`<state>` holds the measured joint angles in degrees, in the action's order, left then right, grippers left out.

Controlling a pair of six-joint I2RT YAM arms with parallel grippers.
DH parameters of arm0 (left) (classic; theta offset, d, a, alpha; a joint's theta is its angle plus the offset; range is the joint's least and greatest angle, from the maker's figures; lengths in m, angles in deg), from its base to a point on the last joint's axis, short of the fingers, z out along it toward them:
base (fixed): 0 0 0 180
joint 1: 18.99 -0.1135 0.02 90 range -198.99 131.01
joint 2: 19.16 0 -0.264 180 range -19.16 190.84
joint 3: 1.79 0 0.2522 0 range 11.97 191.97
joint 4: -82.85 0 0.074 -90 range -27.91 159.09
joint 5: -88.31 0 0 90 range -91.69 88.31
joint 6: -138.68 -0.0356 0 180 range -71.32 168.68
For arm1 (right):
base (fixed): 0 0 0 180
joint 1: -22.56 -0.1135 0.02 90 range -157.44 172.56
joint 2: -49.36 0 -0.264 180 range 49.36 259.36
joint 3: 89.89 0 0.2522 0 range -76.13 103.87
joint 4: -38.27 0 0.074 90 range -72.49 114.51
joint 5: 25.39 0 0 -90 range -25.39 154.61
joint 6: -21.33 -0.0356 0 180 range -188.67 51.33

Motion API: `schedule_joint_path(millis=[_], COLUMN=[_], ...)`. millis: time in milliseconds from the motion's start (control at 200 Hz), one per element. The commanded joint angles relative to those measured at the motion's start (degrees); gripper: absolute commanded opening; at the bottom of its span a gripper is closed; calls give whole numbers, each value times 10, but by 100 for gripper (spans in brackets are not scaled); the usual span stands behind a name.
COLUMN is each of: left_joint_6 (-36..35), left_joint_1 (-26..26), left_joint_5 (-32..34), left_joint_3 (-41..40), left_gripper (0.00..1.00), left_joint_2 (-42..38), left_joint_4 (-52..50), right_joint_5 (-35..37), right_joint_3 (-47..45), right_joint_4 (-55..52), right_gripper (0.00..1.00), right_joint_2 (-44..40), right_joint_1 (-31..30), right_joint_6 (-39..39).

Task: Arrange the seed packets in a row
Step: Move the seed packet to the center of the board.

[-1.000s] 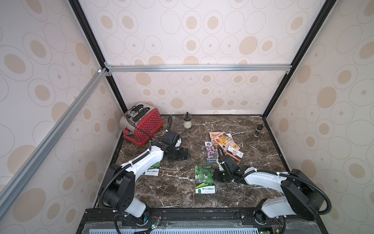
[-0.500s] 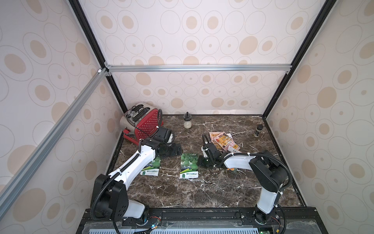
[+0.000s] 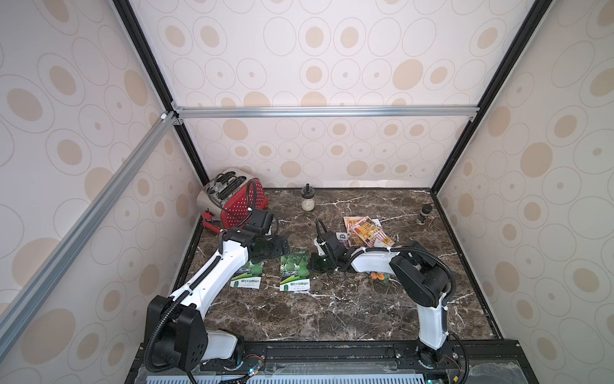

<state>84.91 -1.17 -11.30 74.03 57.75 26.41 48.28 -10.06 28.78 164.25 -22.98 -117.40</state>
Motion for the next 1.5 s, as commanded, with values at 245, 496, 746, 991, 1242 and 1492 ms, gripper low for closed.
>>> schedule_joint_path(millis=[245,496,746,991,1242,1492], left_joint_6=[10,10,11,8,3,23], left_joint_1=[-22,-27,-28,-28,-29,55], left_joint_5=[20,20,17,23,24,-16], left_joint_3=[-30,-44,-49,-47,-40,-4], left_gripper=[93,93,94,94,94,95], left_joint_2=[-43,-55,-64,-69,-68,23], left_joint_4=[-21,-19,-23,-27,-18,95], right_joint_5=[3,8,15,44,100,159], right_joint_3=[51,54,55,23,-47,-129], right_joint_4=[12,36,57,68,75,-55], right_gripper=[0,0,0,37,49,55], right_joint_2=[42,55,59,19,-71,-271], right_joint_1=[-29,-37,-42,-45,-43,45], right_joint_6=[-36,-57,-69,-57,-30,42])
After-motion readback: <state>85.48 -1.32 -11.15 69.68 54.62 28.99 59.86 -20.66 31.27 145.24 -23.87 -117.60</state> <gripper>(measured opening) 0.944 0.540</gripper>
